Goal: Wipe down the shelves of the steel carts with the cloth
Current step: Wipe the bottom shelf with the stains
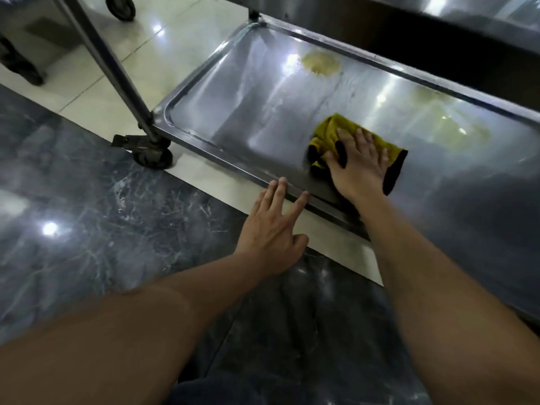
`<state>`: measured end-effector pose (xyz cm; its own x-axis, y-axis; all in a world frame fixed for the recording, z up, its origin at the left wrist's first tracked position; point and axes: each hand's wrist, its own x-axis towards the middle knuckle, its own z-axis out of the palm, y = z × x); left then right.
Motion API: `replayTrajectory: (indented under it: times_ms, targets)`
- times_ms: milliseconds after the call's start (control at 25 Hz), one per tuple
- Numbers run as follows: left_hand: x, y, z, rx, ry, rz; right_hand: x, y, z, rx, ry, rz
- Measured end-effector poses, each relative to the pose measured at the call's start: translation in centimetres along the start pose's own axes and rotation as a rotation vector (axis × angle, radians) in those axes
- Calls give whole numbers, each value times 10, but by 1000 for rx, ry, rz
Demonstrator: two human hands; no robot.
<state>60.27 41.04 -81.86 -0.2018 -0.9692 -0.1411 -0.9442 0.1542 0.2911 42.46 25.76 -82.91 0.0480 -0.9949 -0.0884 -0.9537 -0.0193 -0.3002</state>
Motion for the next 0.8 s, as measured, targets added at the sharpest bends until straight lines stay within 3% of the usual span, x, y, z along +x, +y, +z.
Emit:
replayTrajectory:
  times_ms: [160,280,400,560,600,720,800]
  targets:
    - [-1,-21,-14,-93,50,13,-43,-10,18,-38,11,-284]
    - [7,-70,-30,-90,132,-239,-44,-11,12,-54,25,-279]
    - [10,-97,-23,-40,76,-255,-19,-13,10,-68,20,-360]
    - [13,-105,-23,-10,105,-213,33,-59,17,14,64,-12]
    - [12,-109,-25,-25,107,-215,33,-77,26,-7,61,-43]
    - [6,-116,-28,-61,105,-212,19,-99,45,-64,-20,-494]
    - [6,-117,-28,-52,109,-199,39,-104,40,-24,-1,-463]
